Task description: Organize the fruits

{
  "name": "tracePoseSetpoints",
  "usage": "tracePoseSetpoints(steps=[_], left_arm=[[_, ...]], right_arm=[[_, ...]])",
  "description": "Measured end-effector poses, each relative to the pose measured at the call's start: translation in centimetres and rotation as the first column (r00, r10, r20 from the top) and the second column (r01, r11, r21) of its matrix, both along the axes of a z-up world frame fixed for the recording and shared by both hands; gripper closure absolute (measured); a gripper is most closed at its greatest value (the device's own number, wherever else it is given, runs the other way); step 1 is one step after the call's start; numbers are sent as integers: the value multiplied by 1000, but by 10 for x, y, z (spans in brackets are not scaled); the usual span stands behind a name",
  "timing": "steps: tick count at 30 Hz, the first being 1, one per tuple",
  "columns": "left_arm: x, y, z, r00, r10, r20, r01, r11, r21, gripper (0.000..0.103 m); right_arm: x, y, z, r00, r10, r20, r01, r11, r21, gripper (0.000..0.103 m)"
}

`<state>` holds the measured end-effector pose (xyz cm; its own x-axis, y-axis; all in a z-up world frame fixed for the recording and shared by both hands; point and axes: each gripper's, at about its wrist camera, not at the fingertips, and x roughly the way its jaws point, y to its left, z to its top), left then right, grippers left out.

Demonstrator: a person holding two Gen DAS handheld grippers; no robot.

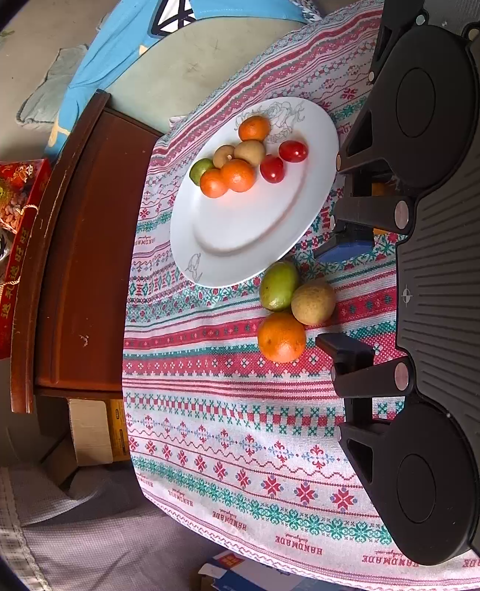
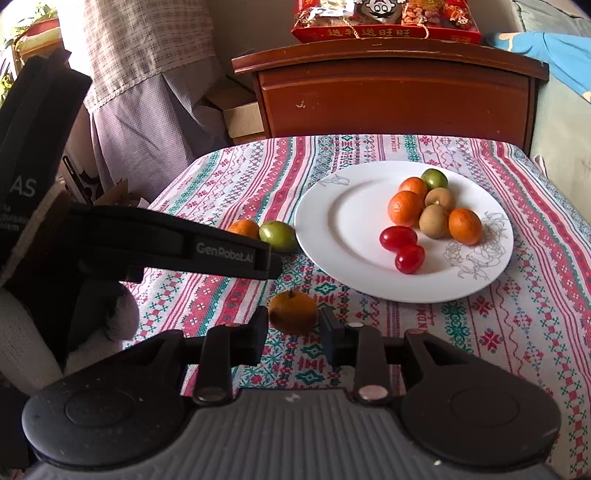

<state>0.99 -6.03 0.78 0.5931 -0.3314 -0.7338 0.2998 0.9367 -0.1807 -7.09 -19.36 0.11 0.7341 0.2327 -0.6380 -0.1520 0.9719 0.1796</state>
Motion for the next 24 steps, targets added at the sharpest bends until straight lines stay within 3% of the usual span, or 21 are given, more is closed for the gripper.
tracePoseSetpoints(steps=[12, 24], left_arm=[[2, -1, -2, 1000, 5, 26, -5, 1000, 13, 80], [-2, 10, 4, 999, 20, 27, -19, 1000, -22, 80]], right_arm=[[8, -1, -7, 1000, 6, -22, -5, 1000, 14, 70], [8, -5, -2, 1000, -9, -13, 9, 1000, 26, 72]])
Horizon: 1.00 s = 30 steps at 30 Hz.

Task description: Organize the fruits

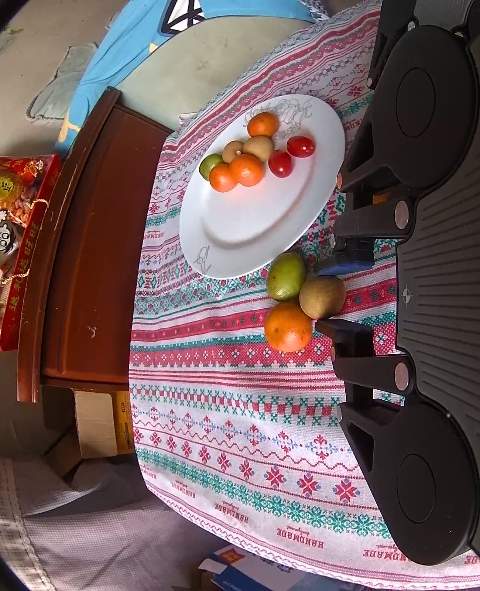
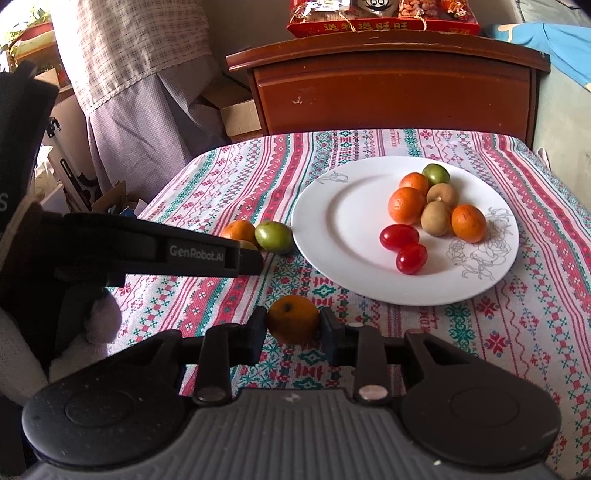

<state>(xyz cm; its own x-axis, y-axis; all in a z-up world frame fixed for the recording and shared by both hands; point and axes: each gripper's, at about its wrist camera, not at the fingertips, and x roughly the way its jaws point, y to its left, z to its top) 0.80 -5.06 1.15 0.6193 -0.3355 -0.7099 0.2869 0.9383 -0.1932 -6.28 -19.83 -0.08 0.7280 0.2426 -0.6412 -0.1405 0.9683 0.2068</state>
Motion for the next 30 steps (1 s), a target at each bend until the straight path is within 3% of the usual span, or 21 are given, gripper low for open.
tracePoseSetpoints(steps=[15, 22, 30], left_arm=[[9, -6, 55, 992, 15, 126, -3, 995, -98, 80], [18, -18, 43, 996, 6, 86, 3, 994, -105, 80], [27, -35, 22, 999, -12, 30, 15, 994, -104, 80]], right_arm=[[29, -39, 49, 987, -106, 118, 101, 994, 52, 72], [60, -56, 54, 978, -174, 114, 162, 981, 109, 72], [80, -67, 37, 982, -185, 40, 176, 970, 170, 72]])
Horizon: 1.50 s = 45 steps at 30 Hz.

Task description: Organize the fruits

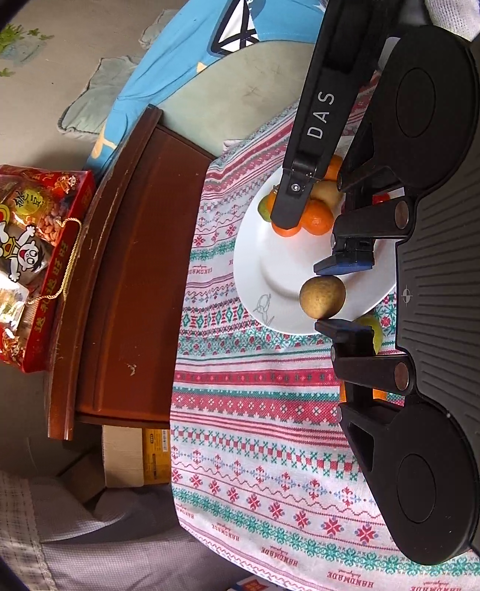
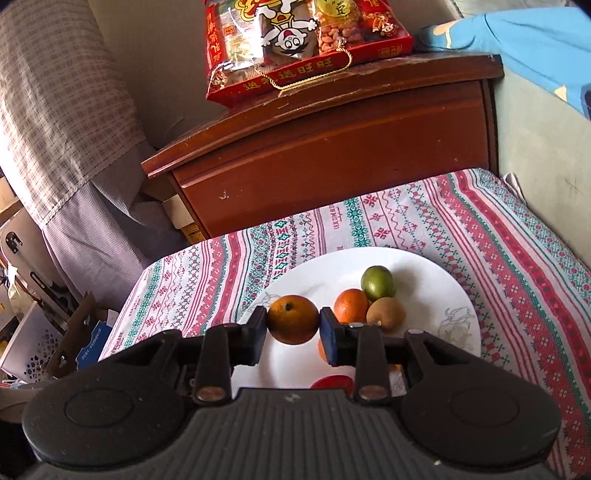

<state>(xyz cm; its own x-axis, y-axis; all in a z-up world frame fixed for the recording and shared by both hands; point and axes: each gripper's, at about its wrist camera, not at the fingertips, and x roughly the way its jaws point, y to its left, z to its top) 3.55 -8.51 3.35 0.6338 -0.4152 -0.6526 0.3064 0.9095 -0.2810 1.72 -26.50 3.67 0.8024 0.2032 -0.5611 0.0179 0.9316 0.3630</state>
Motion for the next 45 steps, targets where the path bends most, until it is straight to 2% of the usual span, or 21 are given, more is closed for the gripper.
tracePoseSetpoints(steps=[9, 11, 14, 16, 20, 30, 33, 37, 40, 45], left_arm=[[5, -9, -6, 1000, -5, -23, 4, 1000, -14, 77], [6, -8, -2, 1000, 3, -28, -3, 1000, -11, 67], [6, -3, 10, 1000, 15, -1, -15, 1000, -14, 65], [6, 1, 17, 999, 32, 8, -32, 999, 5, 57], [5, 17, 32, 997, 72, 21, -72, 997, -19, 57], [-3, 54, 64, 990, 125, 59, -127, 991, 37, 54], [-8, 67, 67, 987, 149, 57, -152, 987, 53, 54], [-11, 80, 67, 982, 181, 51, -183, 983, 33, 54], [-12, 81, 65, 980, 189, 56, -192, 980, 47, 54], [-13, 80, 64, 982, 184, 48, -185, 982, 26, 53]], right_arm=[[6, -2, -4, 1000, -24, -19, 24, 1000, -4, 69], [5, -3, -2, 999, -31, -15, 31, 1000, 2, 69], [3, -6, 5, 999, -43, 9, 43, 999, -1, 69], [1, -8, 10, 999, -48, 20, 48, 999, 5, 69], [-3, -8, 17, 998, -50, 36, 50, 999, -6, 69], [-28, 12, 25, 999, 17, 36, -16, 1000, -12, 69], [-33, 22, 23, 999, 41, 33, -40, 999, -14, 69], [-38, 36, 17, 997, 81, 20, -80, 997, -24, 69], [-38, 47, 7, 993, 118, -6, -118, 992, -37, 69], [-39, 65, -9, 984, 174, -29, -175, 982, -67, 69]])
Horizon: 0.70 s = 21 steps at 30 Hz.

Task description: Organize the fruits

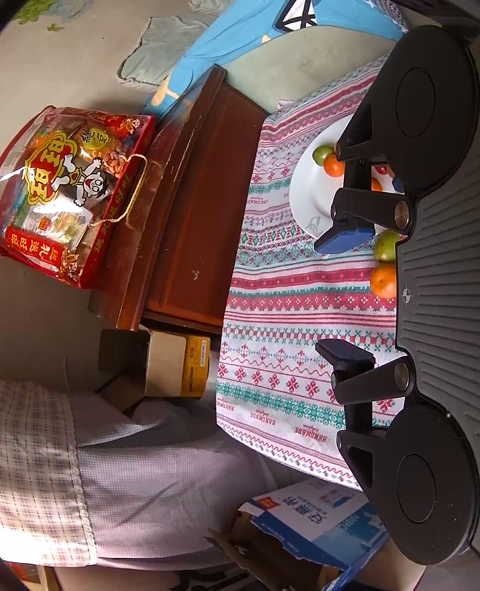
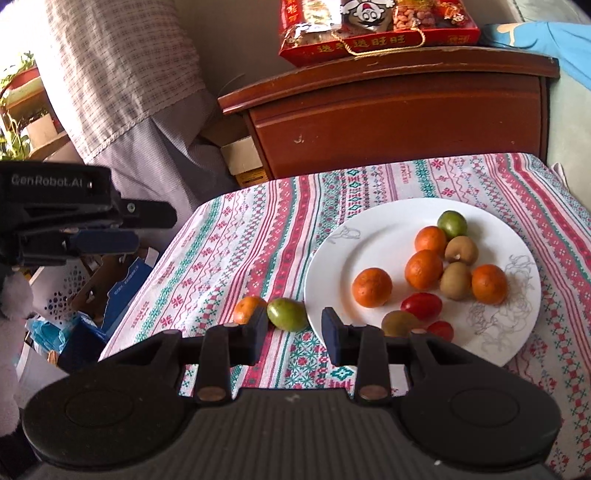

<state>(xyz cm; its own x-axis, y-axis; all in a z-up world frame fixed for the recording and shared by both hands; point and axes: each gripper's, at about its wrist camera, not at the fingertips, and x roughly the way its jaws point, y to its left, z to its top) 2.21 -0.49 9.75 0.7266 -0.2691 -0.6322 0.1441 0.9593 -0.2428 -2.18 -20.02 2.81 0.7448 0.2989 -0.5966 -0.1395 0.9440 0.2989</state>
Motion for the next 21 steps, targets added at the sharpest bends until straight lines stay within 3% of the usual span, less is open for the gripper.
tracePoseSetpoints(steps=[12, 21], left_arm=[[2, 13, -17, 998, 32, -59, -31, 999, 28, 53], [3, 19, -24, 996, 35, -80, -32, 999, 29, 53]], right_arm=[[18, 26, -16, 989, 139, 52, -126, 972, -199, 69], [24, 33, -20, 979, 192, 67, -171, 955, -244, 75]])
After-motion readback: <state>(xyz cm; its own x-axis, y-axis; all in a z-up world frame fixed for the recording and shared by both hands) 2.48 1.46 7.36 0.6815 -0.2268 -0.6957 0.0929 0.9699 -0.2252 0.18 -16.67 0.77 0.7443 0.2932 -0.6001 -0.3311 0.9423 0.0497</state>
